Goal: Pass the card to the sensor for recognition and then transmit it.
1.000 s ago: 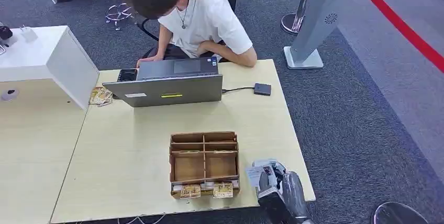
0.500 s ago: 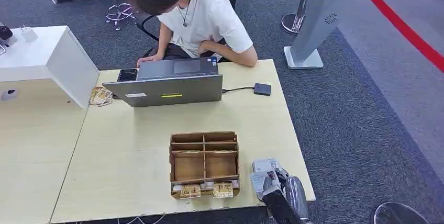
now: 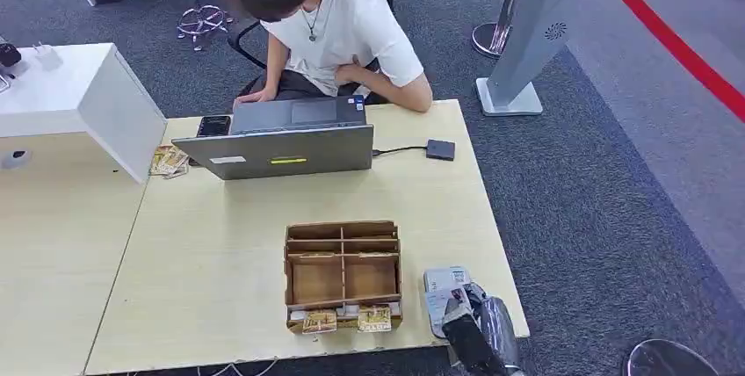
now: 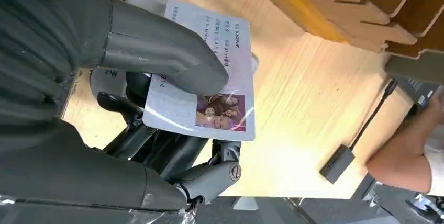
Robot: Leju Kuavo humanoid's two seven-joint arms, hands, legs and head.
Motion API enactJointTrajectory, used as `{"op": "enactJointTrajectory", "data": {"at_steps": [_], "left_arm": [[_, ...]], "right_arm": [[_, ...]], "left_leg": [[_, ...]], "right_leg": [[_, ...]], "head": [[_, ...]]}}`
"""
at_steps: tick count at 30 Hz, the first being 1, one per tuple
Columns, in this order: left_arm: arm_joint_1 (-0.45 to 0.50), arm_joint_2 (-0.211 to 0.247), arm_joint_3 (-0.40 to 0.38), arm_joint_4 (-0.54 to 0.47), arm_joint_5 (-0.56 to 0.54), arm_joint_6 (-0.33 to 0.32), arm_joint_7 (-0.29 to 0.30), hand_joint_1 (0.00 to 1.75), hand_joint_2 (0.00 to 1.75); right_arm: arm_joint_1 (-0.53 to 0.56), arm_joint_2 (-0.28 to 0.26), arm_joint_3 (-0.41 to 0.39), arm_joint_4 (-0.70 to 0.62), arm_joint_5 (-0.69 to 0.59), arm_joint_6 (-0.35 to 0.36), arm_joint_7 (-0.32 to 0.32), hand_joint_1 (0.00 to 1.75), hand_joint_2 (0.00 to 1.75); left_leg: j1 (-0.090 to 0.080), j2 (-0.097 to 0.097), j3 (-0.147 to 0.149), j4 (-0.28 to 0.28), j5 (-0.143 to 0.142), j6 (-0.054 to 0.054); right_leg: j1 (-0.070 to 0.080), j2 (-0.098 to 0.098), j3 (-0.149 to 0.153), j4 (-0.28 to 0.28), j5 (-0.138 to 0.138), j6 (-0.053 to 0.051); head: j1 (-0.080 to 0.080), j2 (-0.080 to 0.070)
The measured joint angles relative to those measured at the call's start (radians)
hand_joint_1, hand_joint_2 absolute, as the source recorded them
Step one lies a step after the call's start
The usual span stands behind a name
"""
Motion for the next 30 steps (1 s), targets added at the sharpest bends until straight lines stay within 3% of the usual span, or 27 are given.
{"op": "enactJointTrajectory", "data": {"at_steps": [30], "left_arm": [[0.0, 0.0, 0.001, 0.0, 0.0, 0.0, 0.007, 0.0, 0.0]], "right_arm": [[-0.068, 0.037, -0.131, 0.146, 0.011, 0.007, -0.029, 1.75, 1.75]], "left_leg": [[0.0, 0.0, 0.0, 0.0, 0.0, 0.0]], "right_leg": [[0.0, 0.0, 0.0, 0.0, 0.0, 0.0]], "head": [[0.0, 0.0]]}}
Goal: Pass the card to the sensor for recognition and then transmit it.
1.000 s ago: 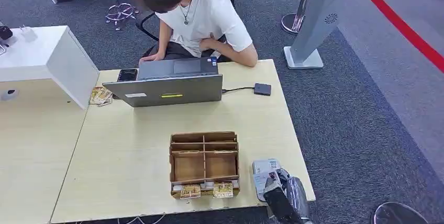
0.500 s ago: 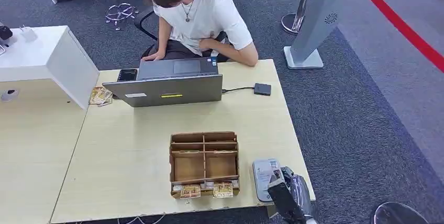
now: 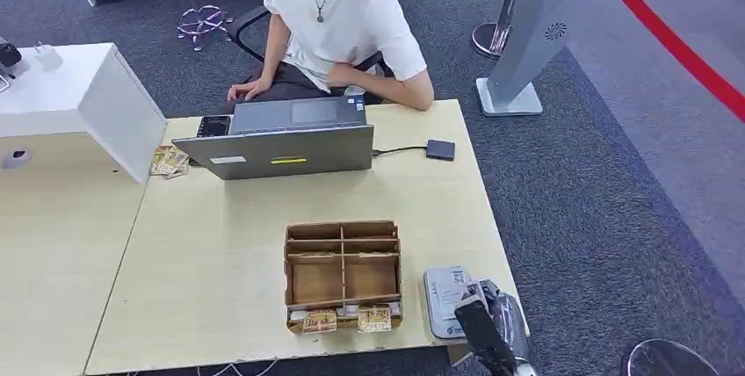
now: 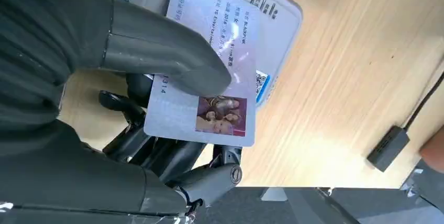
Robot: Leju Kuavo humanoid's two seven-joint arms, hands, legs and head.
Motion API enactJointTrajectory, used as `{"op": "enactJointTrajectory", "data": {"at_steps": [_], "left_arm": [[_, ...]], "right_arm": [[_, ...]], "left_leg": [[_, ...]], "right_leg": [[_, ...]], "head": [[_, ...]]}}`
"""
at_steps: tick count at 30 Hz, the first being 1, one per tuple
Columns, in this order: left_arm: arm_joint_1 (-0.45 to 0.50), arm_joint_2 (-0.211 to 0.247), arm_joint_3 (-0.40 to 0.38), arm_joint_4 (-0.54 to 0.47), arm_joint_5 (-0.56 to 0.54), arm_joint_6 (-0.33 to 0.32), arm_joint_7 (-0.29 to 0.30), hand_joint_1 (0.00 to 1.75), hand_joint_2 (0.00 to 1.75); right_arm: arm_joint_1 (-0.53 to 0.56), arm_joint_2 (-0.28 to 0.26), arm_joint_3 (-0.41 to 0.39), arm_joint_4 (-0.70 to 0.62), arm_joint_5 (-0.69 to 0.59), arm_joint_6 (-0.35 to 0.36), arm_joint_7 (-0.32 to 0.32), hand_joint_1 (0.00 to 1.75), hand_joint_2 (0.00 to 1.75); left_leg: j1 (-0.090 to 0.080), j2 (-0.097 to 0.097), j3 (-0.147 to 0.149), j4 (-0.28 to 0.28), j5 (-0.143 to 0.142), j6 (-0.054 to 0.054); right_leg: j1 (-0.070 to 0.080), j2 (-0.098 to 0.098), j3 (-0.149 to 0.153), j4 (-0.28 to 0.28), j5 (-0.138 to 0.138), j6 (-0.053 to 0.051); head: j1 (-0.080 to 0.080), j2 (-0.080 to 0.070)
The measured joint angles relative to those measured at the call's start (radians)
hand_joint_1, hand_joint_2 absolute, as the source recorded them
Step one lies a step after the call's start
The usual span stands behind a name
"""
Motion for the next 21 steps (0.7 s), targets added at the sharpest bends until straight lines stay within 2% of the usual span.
{"op": "enactJointTrajectory", "data": {"at_steps": [21], "left_arm": [[0.0, -0.001, 0.004, 0.0, 0.0, 0.0, -0.009, 0.0, 0.0]], "right_arm": [[-0.045, 0.043, -0.081, 0.084, 0.099, -0.007, -0.019, 1.75, 1.75]], "left_leg": [[0.0, 0.0, 0.001, 0.0, 0.0, 0.0]], "right_leg": [[0.0, 0.0, 0.001, 0.0, 0.0, 0.0]], "head": [[0.0, 0.0]]}}
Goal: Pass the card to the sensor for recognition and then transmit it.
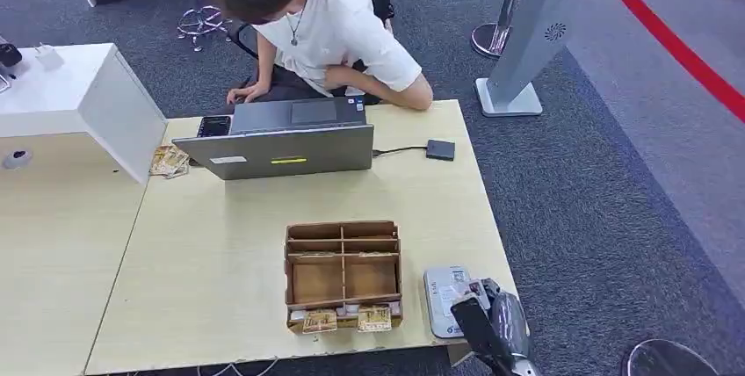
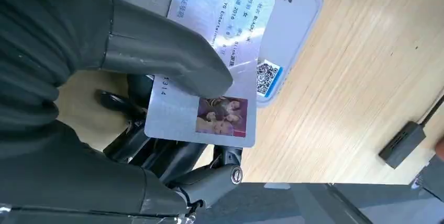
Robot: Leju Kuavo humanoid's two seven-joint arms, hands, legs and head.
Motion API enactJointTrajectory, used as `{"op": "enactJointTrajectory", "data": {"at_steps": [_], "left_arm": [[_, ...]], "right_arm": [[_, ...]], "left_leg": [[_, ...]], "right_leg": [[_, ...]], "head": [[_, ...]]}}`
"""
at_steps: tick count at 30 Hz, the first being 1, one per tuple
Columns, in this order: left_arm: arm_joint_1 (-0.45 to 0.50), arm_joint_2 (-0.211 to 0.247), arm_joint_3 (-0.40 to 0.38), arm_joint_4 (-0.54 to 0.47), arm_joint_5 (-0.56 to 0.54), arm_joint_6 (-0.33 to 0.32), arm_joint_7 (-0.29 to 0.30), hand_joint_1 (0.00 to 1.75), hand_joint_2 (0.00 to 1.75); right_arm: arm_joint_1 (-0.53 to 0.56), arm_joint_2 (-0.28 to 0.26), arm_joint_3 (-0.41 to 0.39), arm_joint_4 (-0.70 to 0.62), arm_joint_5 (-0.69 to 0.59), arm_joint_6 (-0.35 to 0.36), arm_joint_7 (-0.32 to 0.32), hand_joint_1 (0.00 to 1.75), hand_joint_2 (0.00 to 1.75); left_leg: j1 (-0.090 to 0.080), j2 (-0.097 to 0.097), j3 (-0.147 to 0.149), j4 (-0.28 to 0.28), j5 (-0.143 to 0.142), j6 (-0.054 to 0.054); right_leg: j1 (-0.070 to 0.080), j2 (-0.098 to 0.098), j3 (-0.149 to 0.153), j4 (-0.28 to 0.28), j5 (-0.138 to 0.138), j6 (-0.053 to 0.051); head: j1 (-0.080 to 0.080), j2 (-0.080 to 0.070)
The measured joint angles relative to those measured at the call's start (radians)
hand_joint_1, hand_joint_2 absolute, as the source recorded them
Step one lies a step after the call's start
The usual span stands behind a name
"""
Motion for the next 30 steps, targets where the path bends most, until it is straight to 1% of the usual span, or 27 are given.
{"op": "enactJointTrajectory", "data": {"at_steps": [19, 30], "left_arm": [[0.0, -0.005, 0.001, 0.0, -0.002, 0.0, -0.008, 0.0, 0.0], [0.0, -0.006, 0.001, 0.0, -0.002, 0.0, -0.011, 0.0, 0.0]], "right_arm": [[-0.006, 0.01, -0.014, 0.003, 0.043, -0.006, -0.002, 1.75, 1.75], [0.003, 0.011, -0.027, -0.062, 0.087, -0.008, 0.004, 1.75, 1.75]], "left_leg": [[0.0, 0.0, 0.001, 0.0, 0.0, 0.0], [0.0, 0.0, 0.001, 0.0, 0.0, 0.0]], "right_leg": [[0.0, 0.0, 0.001, 0.0, 0.0, 0.0], [0.0, 0.0, 0.001, 0.0, 0.0, 0.0]], "head": [[0.0, 0.0], [0.0, 0.0]]}}
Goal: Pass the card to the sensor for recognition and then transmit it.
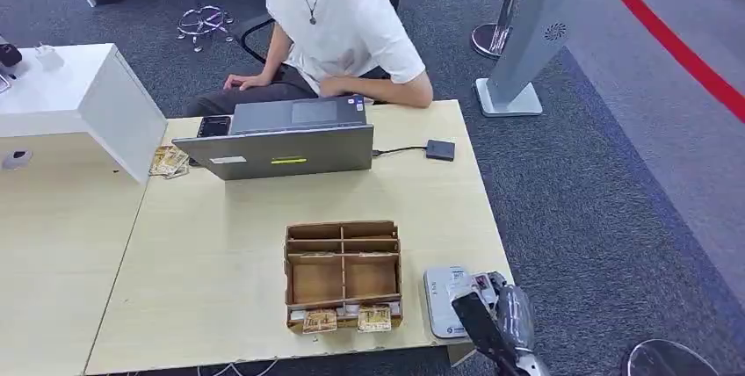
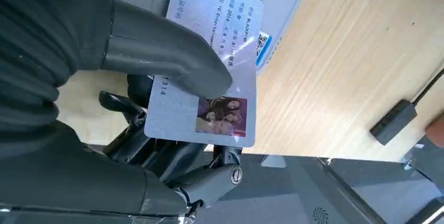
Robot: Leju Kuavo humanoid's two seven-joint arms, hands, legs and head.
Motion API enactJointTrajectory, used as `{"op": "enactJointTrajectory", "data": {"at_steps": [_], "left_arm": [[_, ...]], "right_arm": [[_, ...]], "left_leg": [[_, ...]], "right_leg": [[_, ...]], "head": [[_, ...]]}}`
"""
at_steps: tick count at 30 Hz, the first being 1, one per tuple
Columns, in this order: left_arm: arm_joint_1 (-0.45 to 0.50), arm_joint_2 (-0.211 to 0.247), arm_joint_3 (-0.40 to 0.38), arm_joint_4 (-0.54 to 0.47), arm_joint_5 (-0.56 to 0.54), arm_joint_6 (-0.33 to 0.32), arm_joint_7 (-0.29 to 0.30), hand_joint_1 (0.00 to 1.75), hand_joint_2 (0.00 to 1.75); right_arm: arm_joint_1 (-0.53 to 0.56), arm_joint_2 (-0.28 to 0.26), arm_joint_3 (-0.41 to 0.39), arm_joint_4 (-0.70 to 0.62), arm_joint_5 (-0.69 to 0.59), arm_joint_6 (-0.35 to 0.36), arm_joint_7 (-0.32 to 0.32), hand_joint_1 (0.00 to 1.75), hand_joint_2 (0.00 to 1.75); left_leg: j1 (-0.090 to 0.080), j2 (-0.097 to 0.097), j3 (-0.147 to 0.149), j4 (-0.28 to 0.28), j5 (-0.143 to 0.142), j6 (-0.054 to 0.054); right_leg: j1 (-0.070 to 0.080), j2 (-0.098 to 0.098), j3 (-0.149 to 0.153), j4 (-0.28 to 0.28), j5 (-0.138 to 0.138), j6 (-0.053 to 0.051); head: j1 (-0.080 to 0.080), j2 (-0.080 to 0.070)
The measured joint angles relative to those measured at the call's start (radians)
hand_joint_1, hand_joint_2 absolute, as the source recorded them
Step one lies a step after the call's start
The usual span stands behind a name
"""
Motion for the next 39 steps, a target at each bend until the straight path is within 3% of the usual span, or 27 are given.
{"op": "enactJointTrajectory", "data": {"at_steps": [18, 39], "left_arm": [[0.0, -0.002, 0.0, 0.0, -0.013, -0.002, -0.008, 0.0, 0.0], [-0.001, 0.004, 0.0, 0.0, -0.043, -0.014, -0.003, 0.0, 0.0]], "right_arm": [[0.025, 0.0, 0.009, -0.187, 0.05, 0.002, 0.012, 1.75, 1.75], [-0.006, -0.022, 0.174, -0.365, 0.159, -0.026, 0.064, 1.75, 1.75]], "left_leg": [[0.0, 0.0, -0.001, 0.0, 0.0, 0.0], [0.0, 0.0, -0.001, 0.0, 0.0, 0.0]], "right_leg": [[0.0, 0.0, 0.0, 0.0, 0.0, 0.0], [0.0, 0.0, -0.001, 0.0, 0.0, 0.0]], "head": [[0.0, 0.0], [0.0, 0.0]]}}
